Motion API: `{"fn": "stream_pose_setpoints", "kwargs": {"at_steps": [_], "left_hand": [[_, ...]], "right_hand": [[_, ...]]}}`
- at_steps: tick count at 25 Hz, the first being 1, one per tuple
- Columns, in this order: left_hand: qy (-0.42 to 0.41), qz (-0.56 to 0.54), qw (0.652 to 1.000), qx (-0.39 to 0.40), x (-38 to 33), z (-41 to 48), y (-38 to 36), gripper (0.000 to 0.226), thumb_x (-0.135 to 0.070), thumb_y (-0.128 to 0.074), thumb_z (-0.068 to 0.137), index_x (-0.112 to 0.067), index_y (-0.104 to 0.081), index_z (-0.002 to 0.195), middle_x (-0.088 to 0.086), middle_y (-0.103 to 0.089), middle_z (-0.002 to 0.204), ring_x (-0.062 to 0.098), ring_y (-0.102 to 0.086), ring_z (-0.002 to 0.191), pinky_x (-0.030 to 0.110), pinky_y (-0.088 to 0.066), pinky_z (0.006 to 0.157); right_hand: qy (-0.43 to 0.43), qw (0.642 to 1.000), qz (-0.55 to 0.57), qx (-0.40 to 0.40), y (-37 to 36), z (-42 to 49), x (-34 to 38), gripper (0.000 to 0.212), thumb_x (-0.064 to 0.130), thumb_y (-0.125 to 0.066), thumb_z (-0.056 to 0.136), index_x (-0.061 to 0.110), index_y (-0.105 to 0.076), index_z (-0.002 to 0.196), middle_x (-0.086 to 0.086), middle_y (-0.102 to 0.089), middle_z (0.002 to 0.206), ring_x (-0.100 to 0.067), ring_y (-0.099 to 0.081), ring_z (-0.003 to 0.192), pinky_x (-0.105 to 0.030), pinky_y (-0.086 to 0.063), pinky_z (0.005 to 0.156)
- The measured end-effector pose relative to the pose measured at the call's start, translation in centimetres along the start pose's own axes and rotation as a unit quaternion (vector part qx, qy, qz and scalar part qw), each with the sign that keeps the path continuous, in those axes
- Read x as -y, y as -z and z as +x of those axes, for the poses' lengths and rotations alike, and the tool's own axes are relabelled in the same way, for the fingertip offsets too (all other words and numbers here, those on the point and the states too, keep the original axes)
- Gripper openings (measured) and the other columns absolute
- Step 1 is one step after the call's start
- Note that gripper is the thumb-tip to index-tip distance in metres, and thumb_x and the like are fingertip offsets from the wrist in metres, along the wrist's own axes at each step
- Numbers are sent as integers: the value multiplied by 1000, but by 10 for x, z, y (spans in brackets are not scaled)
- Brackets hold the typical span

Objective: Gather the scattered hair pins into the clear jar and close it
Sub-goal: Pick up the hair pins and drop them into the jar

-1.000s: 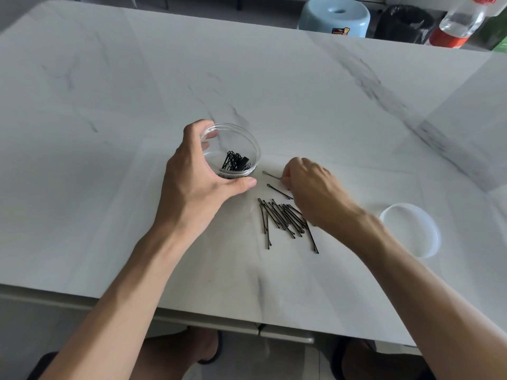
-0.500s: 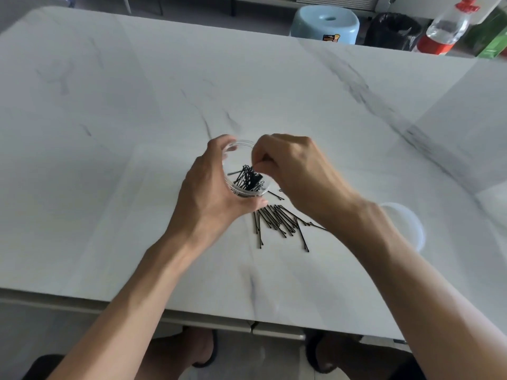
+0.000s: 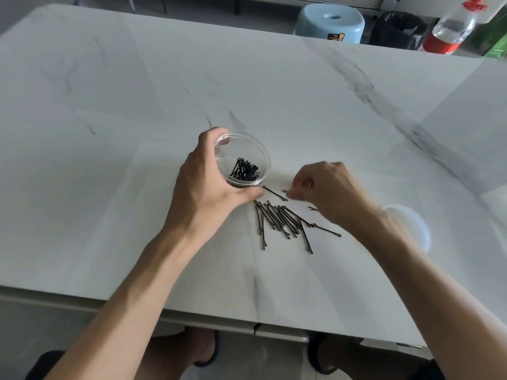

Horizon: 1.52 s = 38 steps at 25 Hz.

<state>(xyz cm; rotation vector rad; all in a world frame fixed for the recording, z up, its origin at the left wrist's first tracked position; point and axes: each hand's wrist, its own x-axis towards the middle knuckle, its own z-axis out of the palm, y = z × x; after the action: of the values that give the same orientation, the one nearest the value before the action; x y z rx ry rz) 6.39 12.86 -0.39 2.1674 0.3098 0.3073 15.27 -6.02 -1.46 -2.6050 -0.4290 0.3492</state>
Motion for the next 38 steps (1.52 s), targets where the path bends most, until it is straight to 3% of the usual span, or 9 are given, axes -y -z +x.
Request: {"fn": "stream_pose_setpoints", "kwargs": {"at_steps": [2,5,10,13,20,24,27,34,38], "left_hand": [[8,-4,1000,-6,2,0,2,92,-34,-91,56,-26,-41,133,-12,-54,133,6,-50,120,17,-36,94],[15,-9,1000,-6,3,0,3,90,-34,-91,57,-28,-41,132,-13,-53,133,5,-49,118,11,-34,90],[17,-8,1000,-9,6,1,5,90,-34,-90,57,-28,-40,132,-14,-53,133,4,-48,117,13,-34,90],[17,-8,1000,-13,7,1,7,89,-34,-90,57,-28,-40,132,-14,-53,133,4,-49,118,18,-36,92],[17,-7,1000,-10,7,1,8,91,-34,-90,57,-27,-40,132,-13,-52,134,6,-49,120,19,-36,93],[15,-7,1000,-8,6,1,8,91,-34,-90,57,-26,-39,133,-12,-53,134,7,-50,121,21,-37,95],[11,-7,1000,-4,4,1,5,91,-34,-90,57,-26,-40,133,-12,-53,135,7,-50,121,21,-37,95],[11,-6,1000,-7,1,1,3,90,-35,-90,57,-28,-41,132,-13,-53,134,5,-49,119,16,-36,92],[17,-3,1000,-3,-1,1,0,92,-35,-91,56,-28,-41,132,-13,-54,133,5,-50,119,11,-36,89]], "right_hand": [[0,998,-56,16,-7,-3,-2,5,18,-73,82,18,-70,86,-3,-70,87,-26,-67,78,-38,-56,73],[25,988,-151,-25,-9,-2,-1,16,3,-59,83,15,-69,87,-6,-68,89,-33,-67,79,-40,-55,70],[62,992,-107,-14,-21,0,12,10,7,-60,84,13,-67,88,-6,-66,90,-31,-63,76,-40,-54,66],[55,997,-48,-7,-22,3,18,10,25,-67,87,15,-68,88,-5,-65,90,-28,-61,78,-39,-52,70],[144,963,-227,-25,-26,-6,18,10,11,-53,94,12,-61,100,-6,-62,98,-29,-61,96,-32,-41,73],[112,984,-142,-3,-9,-23,-1,5,11,-59,93,16,-60,96,6,-57,77,-26,-61,77,-32,-41,61],[86,990,-112,25,-9,-30,1,3,18,-66,89,20,-68,91,4,-64,74,-26,-65,76,-36,-52,66],[114,962,-247,7,-18,-35,10,9,7,-58,83,13,-64,87,-3,-64,83,-28,-63,78,-32,-41,60],[82,989,-100,-69,-6,-28,8,6,19,-52,94,14,-56,94,-5,-66,83,-34,-61,74,-38,-48,62]]}}
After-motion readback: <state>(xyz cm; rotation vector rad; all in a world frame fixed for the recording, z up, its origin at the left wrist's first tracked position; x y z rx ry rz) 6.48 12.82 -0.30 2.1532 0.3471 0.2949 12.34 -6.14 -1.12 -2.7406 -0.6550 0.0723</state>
